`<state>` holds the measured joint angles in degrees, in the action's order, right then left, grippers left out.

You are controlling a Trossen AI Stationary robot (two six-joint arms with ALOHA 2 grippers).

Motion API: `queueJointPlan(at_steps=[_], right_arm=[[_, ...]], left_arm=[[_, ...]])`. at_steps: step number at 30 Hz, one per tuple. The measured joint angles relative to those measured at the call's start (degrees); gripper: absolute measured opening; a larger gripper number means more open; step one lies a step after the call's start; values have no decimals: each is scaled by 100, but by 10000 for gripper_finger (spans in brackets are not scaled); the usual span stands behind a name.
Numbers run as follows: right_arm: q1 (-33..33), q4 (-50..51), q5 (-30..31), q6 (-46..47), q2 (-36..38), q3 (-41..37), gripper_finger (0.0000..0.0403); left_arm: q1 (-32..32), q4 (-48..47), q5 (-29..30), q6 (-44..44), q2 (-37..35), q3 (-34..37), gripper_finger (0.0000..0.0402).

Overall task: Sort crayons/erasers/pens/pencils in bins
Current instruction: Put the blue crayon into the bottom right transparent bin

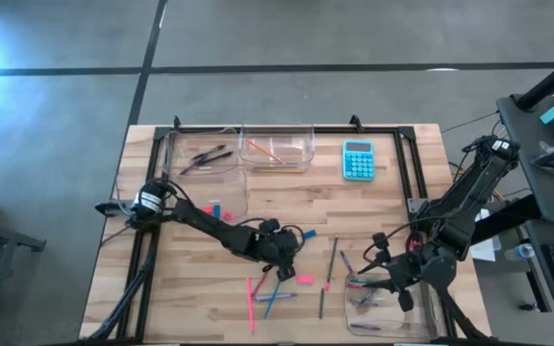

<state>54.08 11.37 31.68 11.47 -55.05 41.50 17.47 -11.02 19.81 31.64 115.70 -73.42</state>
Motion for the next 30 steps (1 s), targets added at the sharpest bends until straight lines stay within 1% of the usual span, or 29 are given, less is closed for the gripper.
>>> queueJointPlan(at_steps=[4, 8, 14, 20, 26, 30], right_arm=[[-1, 14, -2, -18, -20, -27, 138], [-11, 5, 4, -16, -24, -64, 131], [-11, -7, 44, -54, -24, -90, 123], [-13, -14, 57, -57, -24, -95, 125], [-40, -13, 155, -98, -24, -105, 119], [-50, -11, 155, -103, -24, -105, 118]], left_arm=[[4, -116, -33, 8, 0, 30, 168], [0, -202, -202, 89, -7, 80, 154], [-11, -182, -196, 99, -13, 161, 117], [-53, -183, -188, -57, 112, 157, 79], [-115, -259, -197, -92, 186, 155, 14], [-119, -282, -239, -200, 74, 160, 10]])
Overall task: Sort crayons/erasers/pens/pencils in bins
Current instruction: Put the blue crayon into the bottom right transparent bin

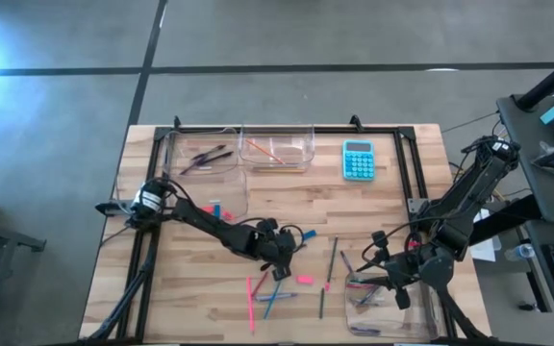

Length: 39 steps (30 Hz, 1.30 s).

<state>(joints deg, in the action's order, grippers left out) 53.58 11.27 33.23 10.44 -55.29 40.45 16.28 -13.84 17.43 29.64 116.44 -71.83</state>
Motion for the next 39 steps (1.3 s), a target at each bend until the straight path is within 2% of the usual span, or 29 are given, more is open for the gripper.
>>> queueJointPlan(at_steps=[6, 13, 18, 25, 30, 36, 39], right_arm=[[0, -1, -2, 2, 0, 0, 119], [0, 6, 8, -8, 0, -13, 114], [-55, 31, 831, 275, 0, -39, 123], [-612, 14, 861, 894, -13, -257, 162], [-1228, -111, 387, 1233, -37, -520, 201], [-1882, -1465, -751, 1127, -242, -876, 237], [-2164, -1723, -1101, 1049, -451, -962, 251]], left_arm=[[6, -226, 11, -216, -246, -9, 4], [39, -68, 134, -436, -703, -27, 2], [119, 216, 263, -639, -967, -26, 1], [200, 982, 237, -1079, -1011, -41, 1], [225, 1325, 208, -1226, -1020, -44, 0], [240, 1354, 173, -1230, -1020, -44, 0], [252, 1389, 173, -1241, -1023, -44, 0]])
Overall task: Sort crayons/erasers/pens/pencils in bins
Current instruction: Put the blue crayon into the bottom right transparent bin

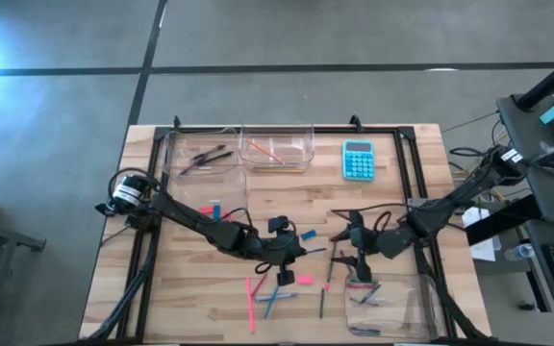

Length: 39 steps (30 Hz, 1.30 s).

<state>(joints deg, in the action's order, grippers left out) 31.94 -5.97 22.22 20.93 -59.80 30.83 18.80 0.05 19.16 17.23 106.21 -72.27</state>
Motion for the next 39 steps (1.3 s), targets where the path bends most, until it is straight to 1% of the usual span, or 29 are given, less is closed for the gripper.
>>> queueJointPlan(at_steps=[4, 8, 10, 15, 20, 25, 36, 37, 39], right_arm=[[-288, -164, -89, -36, -304, 0, 260], [-497, -661, -655, -113, -644, 15, 258], [-548, -905, -817, -146, -811, 54, 254], [-634, -1104, -869, -195, -1059, 120, 240], [-646, -1109, -874, -195, -1085, 142, 216], [-649, -1113, -873, -192, -1046, 142, 170], [-646, -1099, -908, -288, -1039, 142, 30], [-646, -1094, -912, -300, -1035, 142, 22], [-646, -1074, -919, -331, -1022, 142, 20]], left_arm=[[22, 137, -18, -14, -2, 6, 0], [33, 151, -43, -112, -7, 9, 0], [34, 151, -48, -113, -7, 9, 0], [46, 166, -54, -113, -8, 9, 0], [51, 162, -87, -113, -7, 20, 0], [51, 168, -87, -115, -7, 20, 0], [51, 211, -104, -112, -7, 31, 0], [51, 218, -103, -108, -7, 35, 0], [51, 236, -105, -103, -7, 35, 9]])
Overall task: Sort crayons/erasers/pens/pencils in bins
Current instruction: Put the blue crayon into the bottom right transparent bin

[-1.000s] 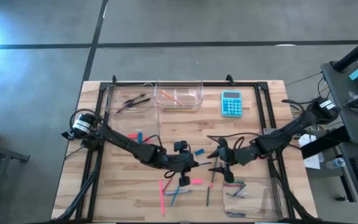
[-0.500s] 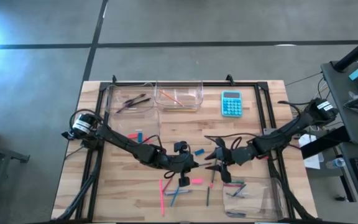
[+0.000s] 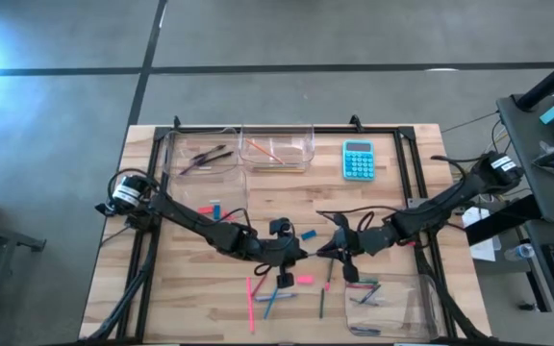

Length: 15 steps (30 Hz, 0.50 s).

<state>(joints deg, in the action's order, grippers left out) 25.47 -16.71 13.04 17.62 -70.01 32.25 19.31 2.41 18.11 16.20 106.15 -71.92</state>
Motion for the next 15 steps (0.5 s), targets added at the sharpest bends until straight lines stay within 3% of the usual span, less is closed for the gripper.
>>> queueJointPlan(at_steps=[4, 8, 15], right_arm=[[-2, 254, -182, -3, 121, 19, 21], [58, 1258, -302, 126, 478, 283, 21], [869, 3154, -595, 333, 1304, 867, 21]], left_arm=[[0, -50, -2, -232, -75, -21, 55], [2, 4, 33, -349, -356, -20, 113], [107, -40, 35, -348, -541, 7, 171]])
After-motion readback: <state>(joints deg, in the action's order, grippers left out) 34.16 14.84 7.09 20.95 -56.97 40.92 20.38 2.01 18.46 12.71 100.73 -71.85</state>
